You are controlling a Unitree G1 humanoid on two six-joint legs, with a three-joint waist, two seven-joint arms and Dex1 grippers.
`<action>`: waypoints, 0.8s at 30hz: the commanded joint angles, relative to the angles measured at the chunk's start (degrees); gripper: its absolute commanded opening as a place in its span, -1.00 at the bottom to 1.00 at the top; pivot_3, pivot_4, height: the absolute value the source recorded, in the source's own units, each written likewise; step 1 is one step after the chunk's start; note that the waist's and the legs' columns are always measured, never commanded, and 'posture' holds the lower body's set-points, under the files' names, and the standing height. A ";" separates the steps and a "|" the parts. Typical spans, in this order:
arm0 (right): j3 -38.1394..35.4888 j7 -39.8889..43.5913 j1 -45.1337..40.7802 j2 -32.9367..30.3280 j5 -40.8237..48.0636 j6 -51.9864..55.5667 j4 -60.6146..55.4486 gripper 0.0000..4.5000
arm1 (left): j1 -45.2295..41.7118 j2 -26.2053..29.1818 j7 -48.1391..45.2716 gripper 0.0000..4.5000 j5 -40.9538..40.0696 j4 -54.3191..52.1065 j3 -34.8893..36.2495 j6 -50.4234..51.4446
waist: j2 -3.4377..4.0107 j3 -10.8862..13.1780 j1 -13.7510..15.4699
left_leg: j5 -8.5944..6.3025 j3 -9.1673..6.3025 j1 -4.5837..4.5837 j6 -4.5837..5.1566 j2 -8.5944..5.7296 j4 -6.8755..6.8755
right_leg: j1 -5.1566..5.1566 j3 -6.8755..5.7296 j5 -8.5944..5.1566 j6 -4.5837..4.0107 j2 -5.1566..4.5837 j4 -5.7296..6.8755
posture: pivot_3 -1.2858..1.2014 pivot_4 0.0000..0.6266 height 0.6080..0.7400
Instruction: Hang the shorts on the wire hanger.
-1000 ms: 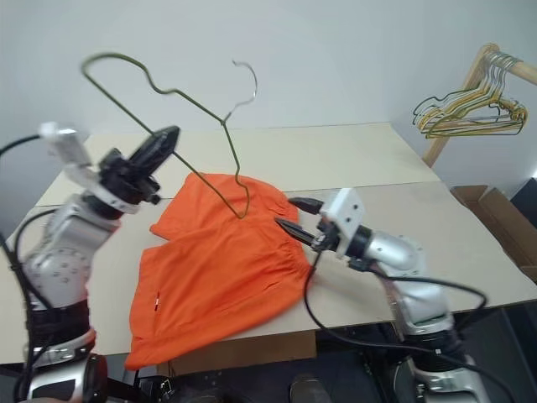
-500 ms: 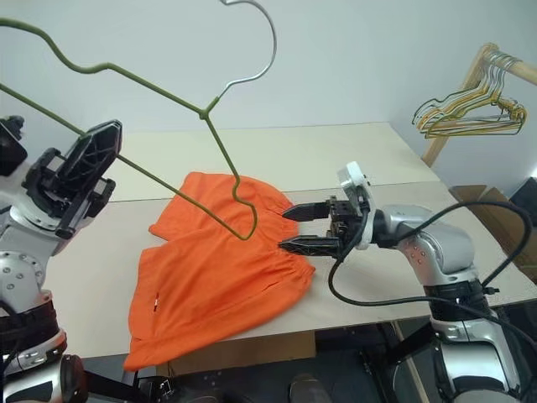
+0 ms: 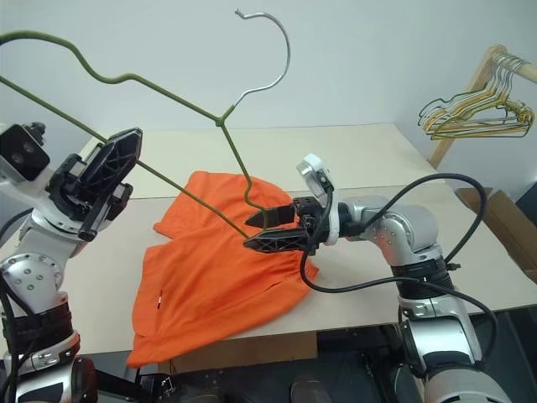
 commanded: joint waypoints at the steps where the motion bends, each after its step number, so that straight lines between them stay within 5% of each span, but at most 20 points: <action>1: -0.84 -0.65 -0.15 0.75 0.56 -0.16 -1.70 0.98 | -1.38 -0.53 0.47 -1.00 -0.37 -0.83 0.08 -1.19 | 0.00 0.00 0.08 | 0.00 0.00 0.00 0.00 0.00 0.01 | 0.00 0.00 0.00 0.00 0.00 0.00 | -0.03 -1.00 1.00; 5: -1.10 -1.18 -0.01 1.19 0.63 0.16 -1.40 0.98 | -0.98 -0.75 0.07 -1.00 0.21 -1.04 -0.38 -1.34 | 0.00 0.00 0.03 | 0.00 0.00 -0.01 0.00 0.00 0.03 | 0.00 -0.01 0.01 0.01 0.00 0.00 | -0.04 -1.00 1.00; 8: -1.37 -1.32 0.26 1.02 0.68 0.18 -0.88 0.72 | -0.84 -0.87 0.35 -1.00 0.64 -0.79 -0.40 -1.48 | 0.00 0.00 0.01 | 0.00 0.00 -0.01 0.00 0.00 0.03 | 0.00 -0.01 0.01 0.00 0.00 0.00 | -0.04 -1.00 1.00; 19: -1.40 -1.79 1.03 1.39 -0.56 -0.97 -0.97 -0.98 | -0.15 -1.30 1.34 -1.00 1.54 0.23 -0.68 -1.39 | 0.00 0.00 0.00 | 0.00 0.00 -0.01 0.00 0.00 0.03 | 0.00 -0.01 0.01 0.01 0.01 0.00 | -0.04 -1.00 1.00; 24: -1.78 -2.29 1.40 1.99 -0.44 -0.95 -1.37 -0.99 | 0.76 -1.78 2.78 -0.88 3.63 1.91 -1.54 -1.22 | 0.00 0.00 -0.01 | 0.00 -0.01 -0.02 0.00 0.01 0.03 | 0.00 -0.02 0.01 0.00 0.01 0.00 | -0.04 -1.00 1.00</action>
